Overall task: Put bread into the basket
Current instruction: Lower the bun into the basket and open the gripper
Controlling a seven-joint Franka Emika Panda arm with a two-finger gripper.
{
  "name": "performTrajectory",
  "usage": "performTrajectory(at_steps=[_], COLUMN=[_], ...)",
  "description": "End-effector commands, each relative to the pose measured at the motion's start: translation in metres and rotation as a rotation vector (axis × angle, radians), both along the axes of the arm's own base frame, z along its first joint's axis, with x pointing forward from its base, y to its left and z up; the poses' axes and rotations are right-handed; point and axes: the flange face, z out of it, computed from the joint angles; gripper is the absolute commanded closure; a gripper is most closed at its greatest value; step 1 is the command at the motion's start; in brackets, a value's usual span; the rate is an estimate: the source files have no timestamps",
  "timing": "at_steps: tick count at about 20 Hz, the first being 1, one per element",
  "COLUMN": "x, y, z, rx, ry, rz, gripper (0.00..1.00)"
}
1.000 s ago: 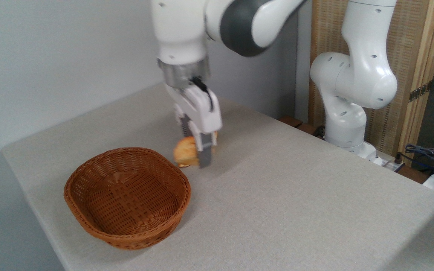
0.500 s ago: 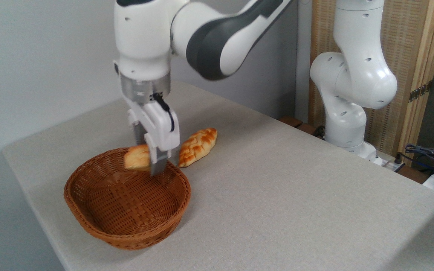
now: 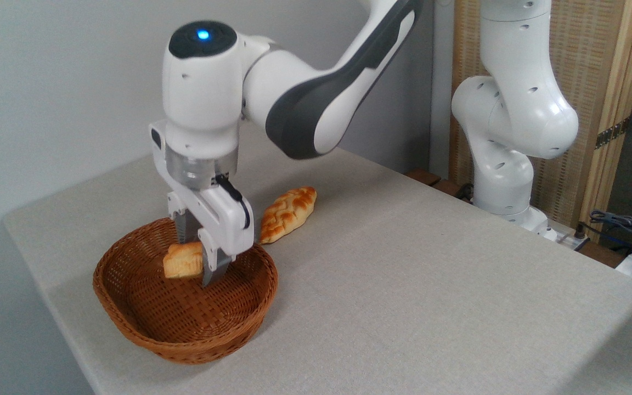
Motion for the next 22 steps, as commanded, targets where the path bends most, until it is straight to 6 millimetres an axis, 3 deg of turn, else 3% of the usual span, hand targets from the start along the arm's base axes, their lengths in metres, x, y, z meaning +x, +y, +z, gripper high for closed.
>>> performTrajectory(at_steps=[1, 5, 7, 22], x=[0.011, 0.011, 0.011, 0.011], y=[0.003, 0.014, 0.015, 0.023], z=[-0.005, -0.007, -0.005, 0.0], rx=[-0.029, -0.022, -0.022, -0.024], ry=[-0.027, -0.026, -0.029, -0.036], rz=[0.04, 0.045, 0.048, 0.061], gripper=[0.29, 0.13, 0.0, 0.0])
